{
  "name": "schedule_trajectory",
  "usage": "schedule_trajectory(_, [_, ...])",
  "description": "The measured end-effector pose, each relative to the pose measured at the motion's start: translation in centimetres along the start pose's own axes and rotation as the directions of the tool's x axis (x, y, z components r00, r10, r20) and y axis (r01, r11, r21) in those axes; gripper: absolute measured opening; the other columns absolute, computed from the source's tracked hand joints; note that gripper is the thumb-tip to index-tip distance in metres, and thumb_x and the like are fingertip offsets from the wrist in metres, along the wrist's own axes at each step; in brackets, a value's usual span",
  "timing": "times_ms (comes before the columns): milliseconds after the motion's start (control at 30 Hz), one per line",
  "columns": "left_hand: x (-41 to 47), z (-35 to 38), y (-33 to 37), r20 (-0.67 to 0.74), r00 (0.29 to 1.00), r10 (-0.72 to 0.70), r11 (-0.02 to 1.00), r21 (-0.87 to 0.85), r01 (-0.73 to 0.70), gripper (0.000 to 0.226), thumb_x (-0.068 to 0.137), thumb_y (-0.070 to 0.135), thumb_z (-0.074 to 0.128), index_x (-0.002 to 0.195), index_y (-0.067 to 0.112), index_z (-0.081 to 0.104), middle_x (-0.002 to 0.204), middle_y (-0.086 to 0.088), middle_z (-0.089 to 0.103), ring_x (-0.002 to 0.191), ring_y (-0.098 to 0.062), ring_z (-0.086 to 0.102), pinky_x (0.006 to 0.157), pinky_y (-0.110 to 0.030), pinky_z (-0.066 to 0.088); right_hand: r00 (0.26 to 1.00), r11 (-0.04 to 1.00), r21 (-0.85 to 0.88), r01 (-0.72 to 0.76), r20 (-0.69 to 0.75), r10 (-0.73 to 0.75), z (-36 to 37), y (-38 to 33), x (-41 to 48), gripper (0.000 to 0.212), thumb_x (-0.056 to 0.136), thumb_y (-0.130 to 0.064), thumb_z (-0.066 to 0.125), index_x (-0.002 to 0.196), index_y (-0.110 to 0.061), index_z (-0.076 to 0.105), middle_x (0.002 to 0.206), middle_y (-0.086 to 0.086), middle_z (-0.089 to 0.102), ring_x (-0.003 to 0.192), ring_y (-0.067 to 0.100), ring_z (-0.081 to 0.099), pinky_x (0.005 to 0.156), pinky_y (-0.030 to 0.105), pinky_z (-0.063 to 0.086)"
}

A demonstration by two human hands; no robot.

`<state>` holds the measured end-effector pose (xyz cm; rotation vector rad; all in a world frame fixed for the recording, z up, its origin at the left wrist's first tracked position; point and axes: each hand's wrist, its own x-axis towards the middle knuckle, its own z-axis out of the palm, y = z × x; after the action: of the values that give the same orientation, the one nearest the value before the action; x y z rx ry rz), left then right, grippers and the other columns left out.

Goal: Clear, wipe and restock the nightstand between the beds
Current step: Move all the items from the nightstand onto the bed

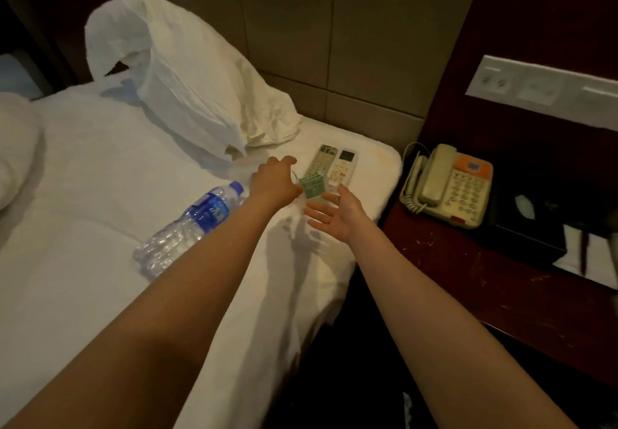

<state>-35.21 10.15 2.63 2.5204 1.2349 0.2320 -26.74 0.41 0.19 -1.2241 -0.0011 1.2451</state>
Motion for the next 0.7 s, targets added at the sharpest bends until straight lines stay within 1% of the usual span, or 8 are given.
schedule_trajectory(100, [0.5, 0.7, 3.8, 0.028, 0.998, 0.056, 0.998, -0.033, -0.055, 0.057, 0.087, 0.028, 0.062, 0.140, 0.021, 0.041, 0.135, -0.013, 0.047, 0.121, -0.030, 0.049, 0.099, -0.040, 0.044, 0.996, 0.999, 0.030, 0.032, -0.088, -0.029, -3.9, -2.4, -0.7, 0.050, 0.102, -0.041, 0.026, 0.137, -0.007, 0.038, 0.135, 0.021, 0.051, 0.123, 0.036, 0.052, 0.094, 0.044, 0.042])
schedule_trajectory(167, [0.7, 1.5, 6.0, 0.047, 0.995, 0.088, 0.995, -0.057, -0.086, 0.056, 0.088, 0.027, 0.061, 0.139, 0.019, 0.041, 0.136, -0.013, 0.047, 0.122, -0.030, 0.049, 0.100, -0.040, 0.044, 0.989, 0.997, 0.042, 0.061, -0.135, -0.054, -6.2, -3.8, -1.2, 0.050, 0.102, -0.040, 0.026, 0.137, -0.007, 0.039, 0.134, 0.022, 0.052, 0.122, 0.036, 0.052, 0.094, 0.044, 0.042])
schedule_trajectory(267, [1.0, 3.3, 9.1, 0.070, 0.987, 0.146, 0.985, -0.101, -0.139, 0.052, 0.087, 0.025, 0.059, 0.137, 0.018, 0.045, 0.136, -0.012, 0.049, 0.122, -0.029, 0.049, 0.099, -0.039, 0.044, 0.971, 0.994, 0.024, 0.105, -0.218, -0.097, -9.5, -5.5, -1.9, 0.048, 0.102, -0.038, 0.026, 0.135, -0.006, 0.041, 0.132, 0.021, 0.053, 0.120, 0.035, 0.054, 0.092, 0.043, 0.044])
schedule_trajectory(400, [1.9, 6.1, 12.4, 0.152, 0.967, 0.202, 0.976, -0.107, -0.187, 0.048, 0.089, 0.026, 0.056, 0.135, 0.017, 0.045, 0.134, -0.013, 0.049, 0.122, -0.028, 0.050, 0.096, -0.040, 0.045, 0.931, 0.990, -0.028, 0.138, -0.337, -0.140, -13.9, -7.5, -1.8, 0.050, 0.102, -0.038, 0.027, 0.135, -0.005, 0.043, 0.132, 0.020, 0.053, 0.120, 0.034, 0.052, 0.087, 0.040, 0.043])
schedule_trajectory(500, [2.9, 8.1, 14.0, 0.189, 0.960, 0.207, 0.975, -0.126, -0.186, 0.047, 0.090, 0.025, 0.054, 0.135, 0.015, 0.045, 0.133, -0.014, 0.051, 0.122, -0.029, 0.050, 0.096, -0.039, 0.044, 0.898, 0.989, -0.080, 0.128, -0.414, -0.150, -17.0, -8.7, -1.4, 0.048, 0.101, -0.038, 0.029, 0.133, -0.005, 0.044, 0.132, 0.019, 0.053, 0.121, 0.033, 0.051, 0.088, 0.039, 0.043])
schedule_trajectory(600, [4.2, 10.0, 15.3, 0.223, 0.958, 0.182, 0.977, -0.154, -0.150, 0.046, 0.091, 0.024, 0.052, 0.135, 0.012, 0.044, 0.132, -0.015, 0.052, 0.122, -0.029, 0.050, 0.096, -0.036, 0.042, 0.881, 0.986, -0.114, 0.125, -0.443, -0.163, -19.2, -9.4, -0.7, 0.047, 0.102, -0.037, 0.028, 0.135, -0.006, 0.043, 0.134, 0.018, 0.051, 0.122, 0.032, 0.050, 0.095, 0.040, 0.042])
schedule_trajectory(700, [5.5, 11.8, 16.3, 0.263, 0.953, 0.149, 0.978, -0.180, -0.103, 0.046, 0.091, 0.024, 0.052, 0.134, 0.009, 0.044, 0.128, -0.017, 0.056, 0.122, -0.030, 0.049, 0.096, -0.034, 0.040, 0.857, 0.982, -0.147, 0.119, -0.484, -0.176, -20.3, -9.9, 0.4, 0.044, 0.101, -0.034, 0.031, 0.133, -0.008, 0.046, 0.133, 0.015, 0.052, 0.120, 0.030, 0.051, 0.096, 0.040, 0.043])
